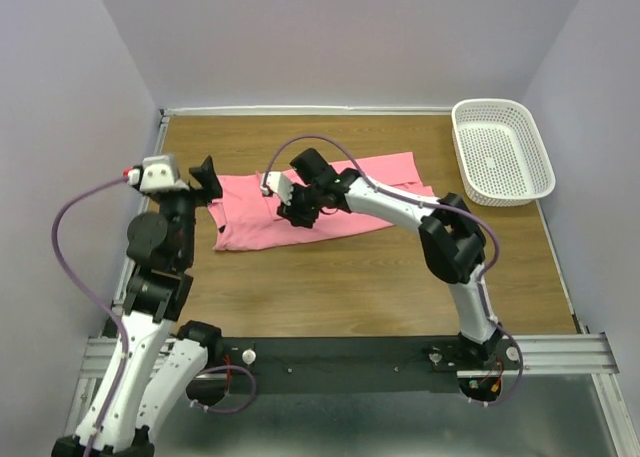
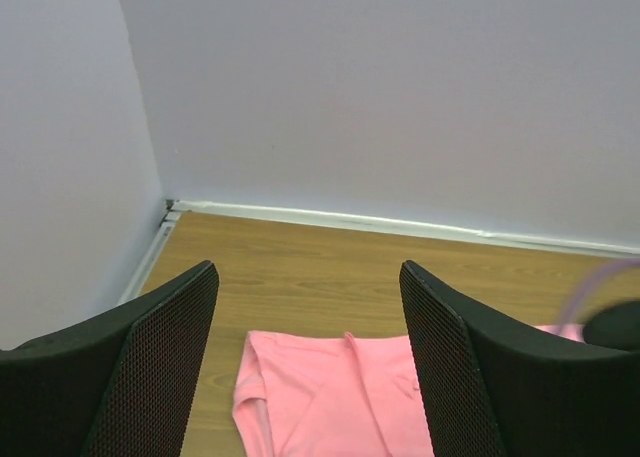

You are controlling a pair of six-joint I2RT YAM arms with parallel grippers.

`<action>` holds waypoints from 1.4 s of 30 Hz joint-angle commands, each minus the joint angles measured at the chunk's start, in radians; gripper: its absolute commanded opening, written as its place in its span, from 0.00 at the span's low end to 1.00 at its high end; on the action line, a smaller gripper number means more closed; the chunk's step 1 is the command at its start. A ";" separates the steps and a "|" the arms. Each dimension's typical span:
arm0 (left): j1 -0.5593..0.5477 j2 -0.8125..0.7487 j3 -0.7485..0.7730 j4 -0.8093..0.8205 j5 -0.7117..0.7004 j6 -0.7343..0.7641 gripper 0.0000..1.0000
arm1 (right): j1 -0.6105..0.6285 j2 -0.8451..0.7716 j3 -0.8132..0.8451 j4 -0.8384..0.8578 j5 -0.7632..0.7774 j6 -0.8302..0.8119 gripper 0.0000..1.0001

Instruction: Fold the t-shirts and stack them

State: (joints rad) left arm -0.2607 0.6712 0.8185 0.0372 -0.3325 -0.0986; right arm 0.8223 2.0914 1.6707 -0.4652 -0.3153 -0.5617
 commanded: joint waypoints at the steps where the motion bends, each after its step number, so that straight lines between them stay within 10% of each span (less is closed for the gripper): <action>1: 0.003 -0.163 -0.139 -0.042 0.073 -0.070 0.82 | 0.023 0.122 0.147 0.050 0.196 0.140 0.53; 19: 0.005 -0.329 -0.229 -0.011 0.059 -0.049 0.82 | 0.106 0.337 0.339 0.050 0.294 0.195 0.51; 29: 0.005 -0.332 -0.231 -0.011 0.073 -0.053 0.82 | 0.106 0.297 0.336 0.062 0.364 0.200 0.20; 42: 0.005 -0.332 -0.229 -0.014 0.084 -0.053 0.82 | 0.106 0.263 0.317 0.062 0.262 0.236 0.41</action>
State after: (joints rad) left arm -0.2611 0.3462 0.5877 0.0128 -0.2737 -0.1402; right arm 0.9218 2.4001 1.9778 -0.4183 -0.0189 -0.3511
